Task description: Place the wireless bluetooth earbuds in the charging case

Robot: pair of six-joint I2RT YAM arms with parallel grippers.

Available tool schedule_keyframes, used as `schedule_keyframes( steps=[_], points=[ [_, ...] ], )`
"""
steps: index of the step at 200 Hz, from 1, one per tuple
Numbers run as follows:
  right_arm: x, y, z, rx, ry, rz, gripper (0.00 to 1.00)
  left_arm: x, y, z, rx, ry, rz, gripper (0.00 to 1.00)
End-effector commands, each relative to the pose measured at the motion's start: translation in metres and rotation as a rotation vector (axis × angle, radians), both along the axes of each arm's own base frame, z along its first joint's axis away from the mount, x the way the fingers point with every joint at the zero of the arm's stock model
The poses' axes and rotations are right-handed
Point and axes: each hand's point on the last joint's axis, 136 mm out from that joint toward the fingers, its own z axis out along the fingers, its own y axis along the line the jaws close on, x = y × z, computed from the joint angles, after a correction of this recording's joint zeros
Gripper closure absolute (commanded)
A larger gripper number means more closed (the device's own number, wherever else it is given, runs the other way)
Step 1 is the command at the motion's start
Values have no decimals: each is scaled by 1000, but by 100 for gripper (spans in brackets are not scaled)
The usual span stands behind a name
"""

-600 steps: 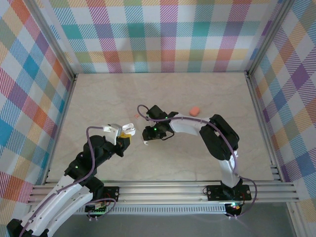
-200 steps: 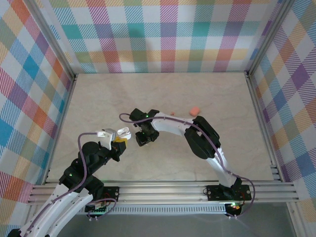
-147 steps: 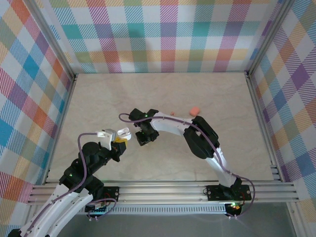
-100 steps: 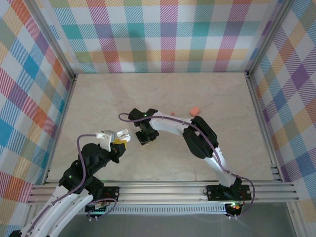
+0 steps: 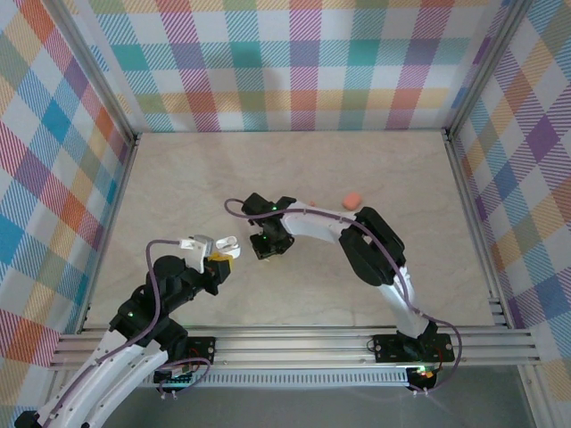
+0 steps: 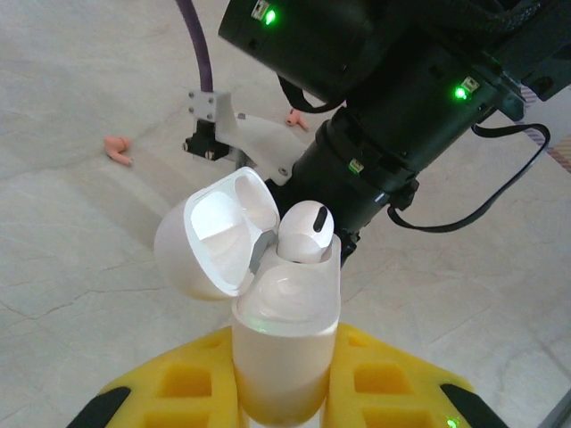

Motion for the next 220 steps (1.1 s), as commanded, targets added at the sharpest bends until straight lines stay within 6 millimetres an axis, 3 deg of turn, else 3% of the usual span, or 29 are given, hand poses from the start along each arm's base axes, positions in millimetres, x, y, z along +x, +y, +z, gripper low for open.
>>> schedule_keyframes(
  steps=[1, 44, 79, 147, 220],
  points=[
    [24, -21, -4, 32, 4, -108, 82, -1, -13, 16, -40, -67, -70, 100],
    [39, -38, 20, 125, -24, -182, 85, 1, -21, 36, -64, -174, -116, 100],
    [46, -48, 53, 214, -68, -225, 85, 8, -20, 48, -52, -231, -102, 100],
    [45, -56, 123, 341, -186, -236, 85, 22, -38, 29, 11, -233, -167, 100],
    [39, -74, 207, 488, -390, -241, 82, 31, -43, 45, 4, -388, -167, 100]
  ],
)
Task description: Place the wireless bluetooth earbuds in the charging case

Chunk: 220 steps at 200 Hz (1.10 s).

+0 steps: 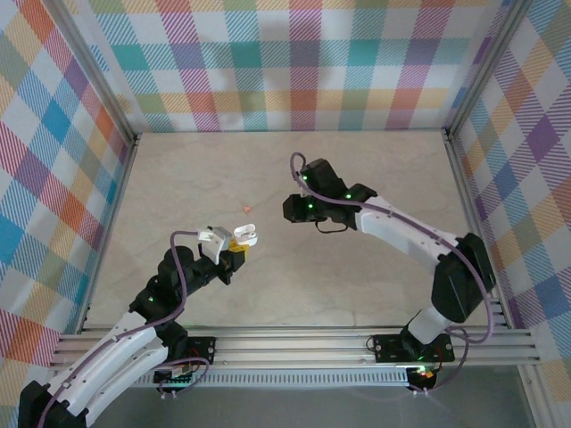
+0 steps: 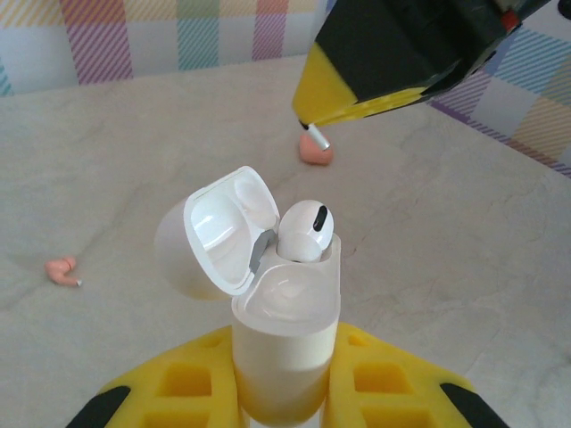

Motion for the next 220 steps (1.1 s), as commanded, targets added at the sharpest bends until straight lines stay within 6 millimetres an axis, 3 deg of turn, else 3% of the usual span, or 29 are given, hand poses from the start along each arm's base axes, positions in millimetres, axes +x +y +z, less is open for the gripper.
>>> schedule_keyframes(
  steps=[1, 20, 92, 121, 163, 220],
  points=[
    [0, -2, 35, 68, -101, -10, 82, 4, -4, 26, -37, -136, -13, 100],
    [-1, -1, 54, 119, -152, -1, 81, 7, -5, 32, -54, -163, -6, 100],
    [-7, 2, 96, 213, -240, 44, 80, 26, -24, 52, -54, -186, -40, 100],
    [-12, 1, 111, 239, -270, 63, 80, 41, -33, 56, -82, -162, -30, 100],
    [-17, -12, 128, 243, -317, 52, 78, 64, -51, 76, -107, -180, -42, 100],
    [-21, -12, 152, 294, -358, 65, 78, 97, -81, 77, -196, -148, -72, 100]
  ],
)
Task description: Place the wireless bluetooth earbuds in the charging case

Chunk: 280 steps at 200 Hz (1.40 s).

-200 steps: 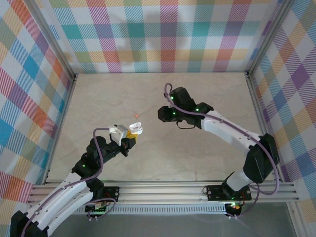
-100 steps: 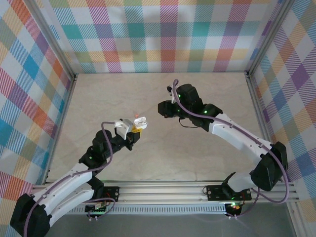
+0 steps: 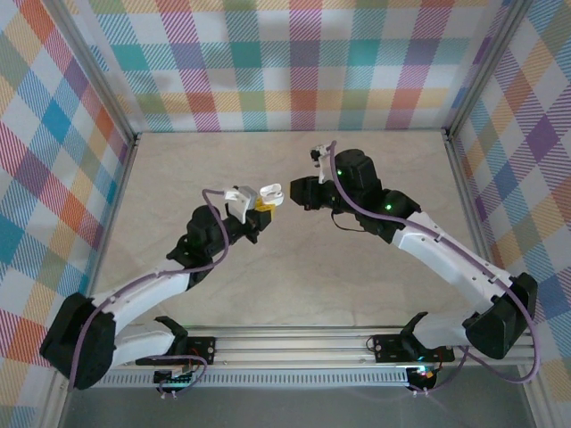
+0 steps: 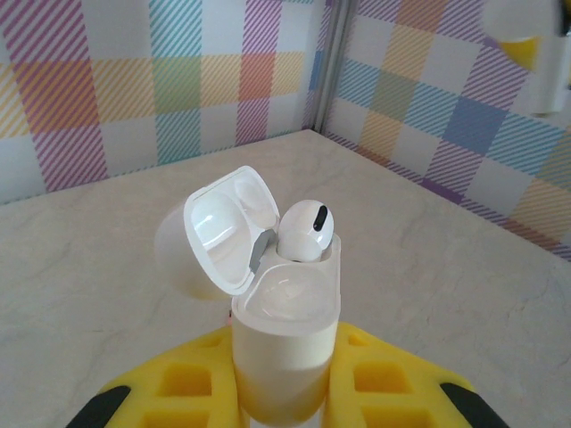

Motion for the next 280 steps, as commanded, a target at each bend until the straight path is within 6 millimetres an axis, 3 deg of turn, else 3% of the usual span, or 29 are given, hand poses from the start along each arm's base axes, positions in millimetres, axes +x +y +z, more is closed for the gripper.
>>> schedule_keyframes(
  steps=[1, 38, 70, 166, 280],
  points=[
    [-2, -1, 29, 58, -72, 19, 78, 7, -14, 34, -111, -74, -36, 100],
    [2, -2, 35, 91, -73, 13, 77, 17, -26, 34, -122, -92, -44, 100],
    [7, 6, 39, 122, -77, 29, 77, 21, -22, 39, -137, -124, -4, 100],
    [30, 33, 28, 243, -3, 76, 78, 14, -11, 45, -167, -146, 57, 100],
    [29, 56, 10, 280, -11, 153, 81, 7, -6, 61, -205, -173, 77, 100]
  ],
)
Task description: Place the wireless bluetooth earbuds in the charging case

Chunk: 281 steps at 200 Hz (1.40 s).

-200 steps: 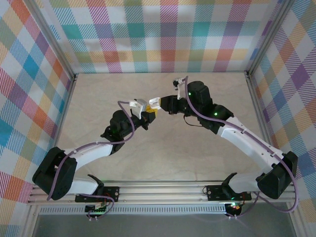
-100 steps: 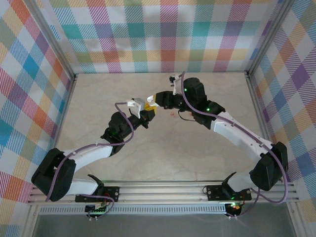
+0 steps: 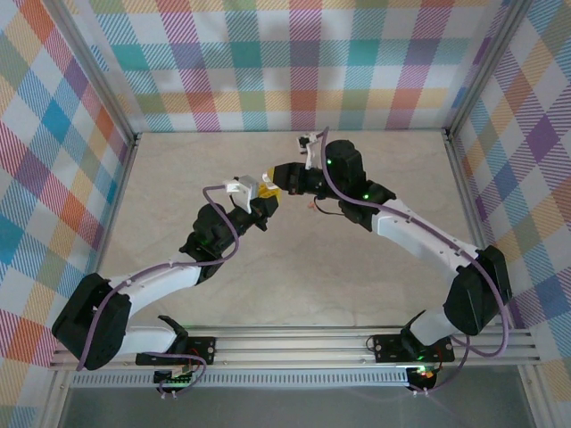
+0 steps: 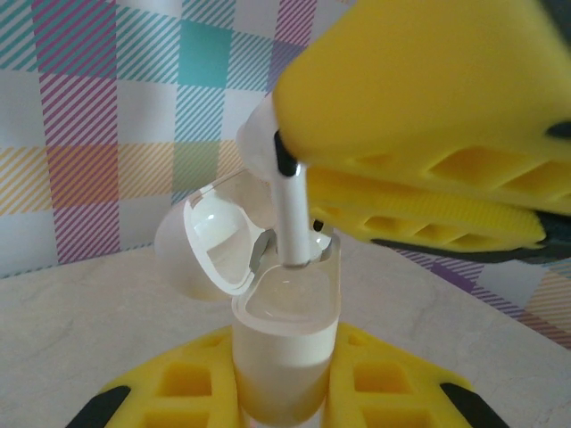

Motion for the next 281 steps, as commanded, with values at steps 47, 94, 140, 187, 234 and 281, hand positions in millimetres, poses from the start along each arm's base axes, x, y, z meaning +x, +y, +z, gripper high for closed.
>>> schedule_keyframes(
  steps=[47, 94, 140, 187, 234, 281],
  points=[
    [-12, 13, -4, -48, -153, 42, 82, -14, 10, 28, -72, -75, 17, 100],
    [-15, 17, -7, -77, -156, 47, 83, -15, 13, 32, -73, -85, 26, 100],
    [-12, 11, -19, -129, -92, -12, 83, -17, 13, 38, -74, -92, 25, 100],
    [-9, 6, -37, -160, -29, -66, 83, -17, 17, 42, -79, -98, 39, 100],
    [-10, 7, -42, -173, -14, -76, 83, -19, 19, 46, -67, -113, 44, 100],
    [-11, 7, -45, -175, -17, -72, 81, -21, 20, 51, -65, -125, 48, 100]
  ],
)
